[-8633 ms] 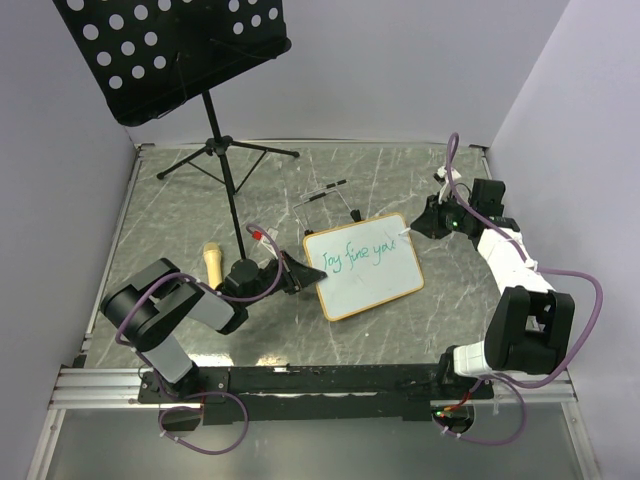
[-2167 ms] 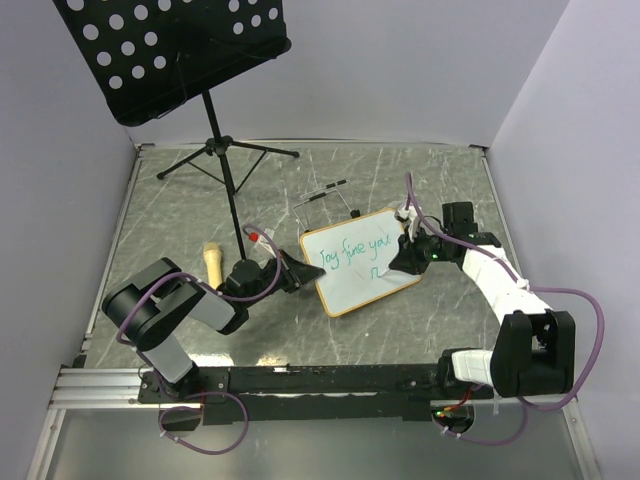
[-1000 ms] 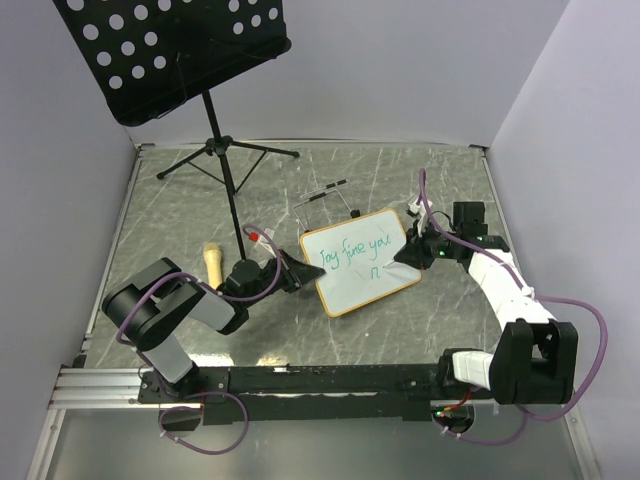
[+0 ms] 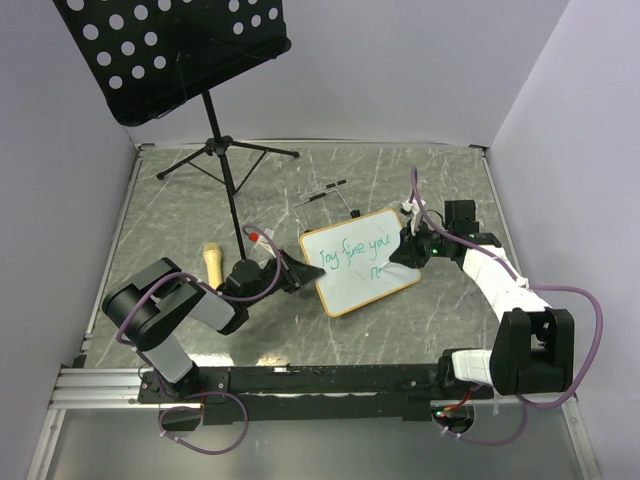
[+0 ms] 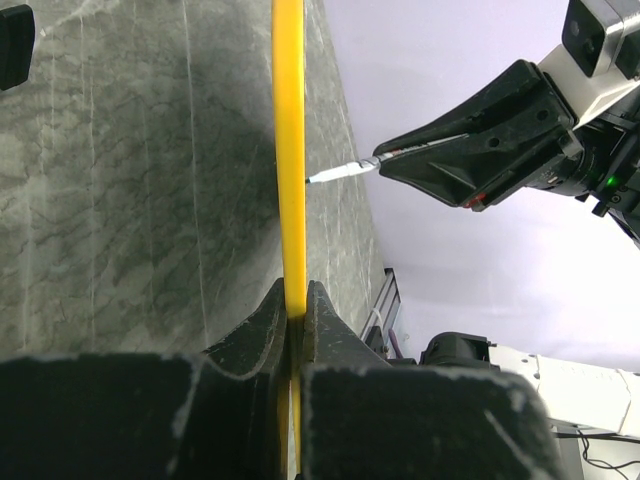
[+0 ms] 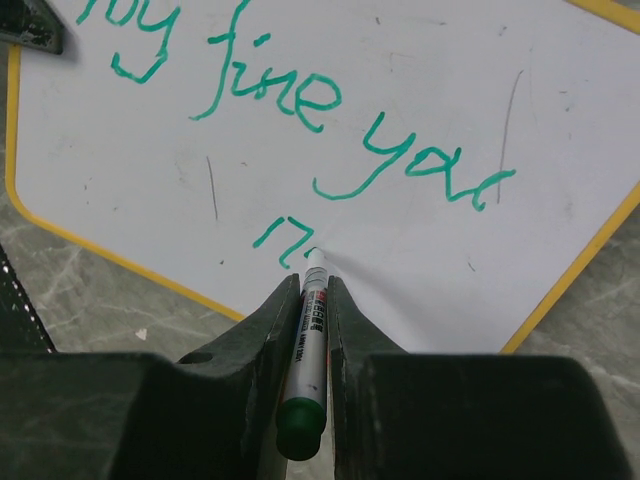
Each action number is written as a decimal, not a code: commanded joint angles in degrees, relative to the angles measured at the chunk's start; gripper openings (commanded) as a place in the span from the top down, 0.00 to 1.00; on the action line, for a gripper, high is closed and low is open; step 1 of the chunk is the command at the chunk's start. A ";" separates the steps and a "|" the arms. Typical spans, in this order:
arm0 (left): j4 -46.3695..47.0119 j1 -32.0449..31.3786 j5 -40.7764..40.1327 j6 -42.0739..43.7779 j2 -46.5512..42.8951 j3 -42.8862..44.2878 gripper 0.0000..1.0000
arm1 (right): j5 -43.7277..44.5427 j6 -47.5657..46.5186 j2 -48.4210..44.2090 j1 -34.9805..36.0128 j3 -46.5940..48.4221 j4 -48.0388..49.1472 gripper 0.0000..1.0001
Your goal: Write a sentence on the whiteboard
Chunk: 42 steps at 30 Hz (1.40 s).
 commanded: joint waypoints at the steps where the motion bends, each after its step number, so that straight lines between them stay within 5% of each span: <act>1: 19.87 -0.23 1.40 0.12 -0.46 0.75 0.99 | 3.18 1.62 -0.81 0.48 -0.49 5.01 1.00; 42: 18.82 -0.23 0.87 0.64 -1.07 0.84 0.99 | -0.94 -4.09 1.03 -1.36 1.97 -4.56 1.00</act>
